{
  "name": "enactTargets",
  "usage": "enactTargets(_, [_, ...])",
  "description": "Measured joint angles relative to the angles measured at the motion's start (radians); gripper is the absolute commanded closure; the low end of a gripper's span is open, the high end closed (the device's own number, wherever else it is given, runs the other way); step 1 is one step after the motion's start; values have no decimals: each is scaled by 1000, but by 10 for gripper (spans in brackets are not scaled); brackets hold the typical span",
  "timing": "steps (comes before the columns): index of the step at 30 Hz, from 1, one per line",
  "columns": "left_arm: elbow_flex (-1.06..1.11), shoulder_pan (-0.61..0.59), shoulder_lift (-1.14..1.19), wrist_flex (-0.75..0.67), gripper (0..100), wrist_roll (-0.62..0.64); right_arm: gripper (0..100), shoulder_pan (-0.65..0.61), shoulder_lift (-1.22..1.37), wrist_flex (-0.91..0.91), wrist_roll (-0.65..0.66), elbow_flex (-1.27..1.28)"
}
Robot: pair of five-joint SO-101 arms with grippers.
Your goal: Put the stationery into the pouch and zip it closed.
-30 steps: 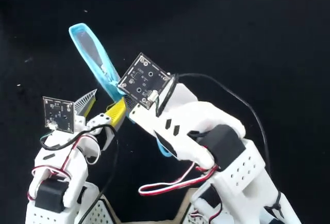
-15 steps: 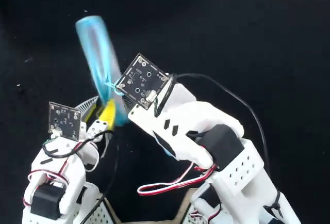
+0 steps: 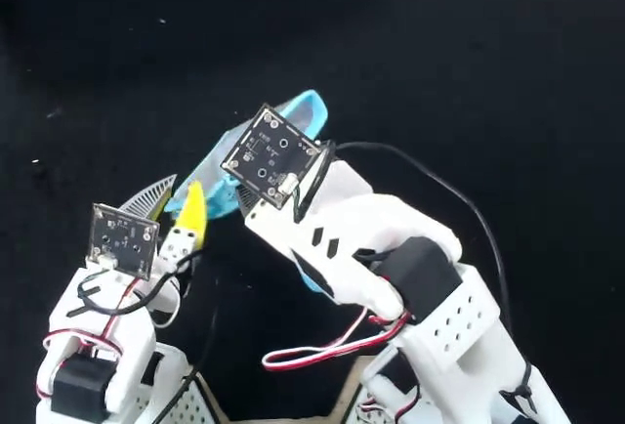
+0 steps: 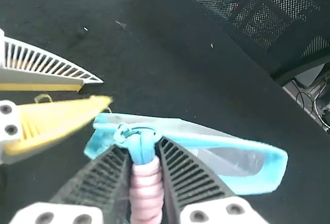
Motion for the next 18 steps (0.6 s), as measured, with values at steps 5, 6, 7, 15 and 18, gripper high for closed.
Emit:
enactTargets(5, [29,-3,0,0,787,-3,988,5,0,0,0,2])
enactTargets(6, [29,-3,0,0,787,-5,988,5,0,0,0,2])
enactTargets(7, [26,-3,0,2,787,-5,988,6,0,-5,0,2])
enactTargets(15, [-203,-51,0,230,785,-2,988,5,0,-35,0,2])
enactTargets(18, [-279,-51,0,311,784,-2,988,5,0,-54,0,2])
